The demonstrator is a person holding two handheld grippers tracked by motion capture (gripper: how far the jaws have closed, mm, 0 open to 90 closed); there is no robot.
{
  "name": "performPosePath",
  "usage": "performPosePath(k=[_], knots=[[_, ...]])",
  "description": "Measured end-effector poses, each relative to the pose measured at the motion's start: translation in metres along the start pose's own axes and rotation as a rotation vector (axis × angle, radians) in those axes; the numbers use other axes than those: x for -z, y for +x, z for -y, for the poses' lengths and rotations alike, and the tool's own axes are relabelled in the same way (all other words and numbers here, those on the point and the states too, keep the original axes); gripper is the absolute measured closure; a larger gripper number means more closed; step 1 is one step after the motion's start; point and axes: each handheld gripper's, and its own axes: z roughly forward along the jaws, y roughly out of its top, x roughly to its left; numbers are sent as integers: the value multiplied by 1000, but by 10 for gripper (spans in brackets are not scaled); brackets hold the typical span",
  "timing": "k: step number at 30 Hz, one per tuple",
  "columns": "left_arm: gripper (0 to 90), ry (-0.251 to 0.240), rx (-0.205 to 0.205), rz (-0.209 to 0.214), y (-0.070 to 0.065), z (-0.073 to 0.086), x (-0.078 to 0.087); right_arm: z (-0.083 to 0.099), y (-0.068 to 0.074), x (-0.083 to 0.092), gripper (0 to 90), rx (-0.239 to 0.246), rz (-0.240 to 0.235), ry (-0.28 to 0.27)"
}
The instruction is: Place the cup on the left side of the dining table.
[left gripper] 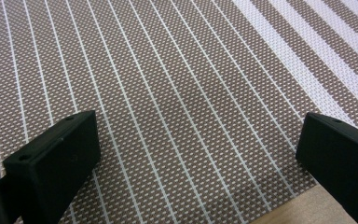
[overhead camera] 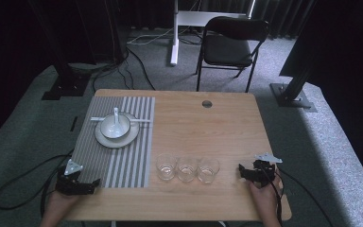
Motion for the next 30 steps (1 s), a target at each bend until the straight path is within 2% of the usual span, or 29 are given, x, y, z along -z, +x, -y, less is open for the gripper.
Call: performPosePath(k=[2, 4, 6, 8, 9, 13, 18, 21, 26, 28, 30], knots=[[1, 5, -25, -15, 0, 0, 4, 0, 0, 0, 118, 0, 0, 0], [1, -12, -22, 6, 2, 3, 8, 0, 0, 0, 118, -1, 0, 0], [1, -16, -34, 7, 2, 6, 9, 0, 0, 0, 118, -1, 0, 0], [1, -18, -28, -5, 2, 7, 9, 0, 0, 0, 118, -1, 0, 0], [1, -21, -23, 10, 3, 7, 9, 0, 0, 0, 118, 0, 0, 0], [1, 0, -14, 14, 5, 9, 8, 0, 0, 0, 118, -1, 0, 1], [2, -21, 2, 47, 9, 10, 9, 0, 0, 0, 118, -1, 0, 0], [2, -14, -16, 23, 8, 10, 8, 0, 0, 0, 118, 0, 0, 0], [2, -21, -12, 38, 8, 10, 8, 0, 0, 0, 118, 0, 0, 0], [2, -21, -25, 31, 7, 9, 9, 0, 0, 0, 118, 0, 0, 0], [2, -37, -25, 36, 5, 7, 11, 0, 0, 0, 118, 0, 0, 0]])
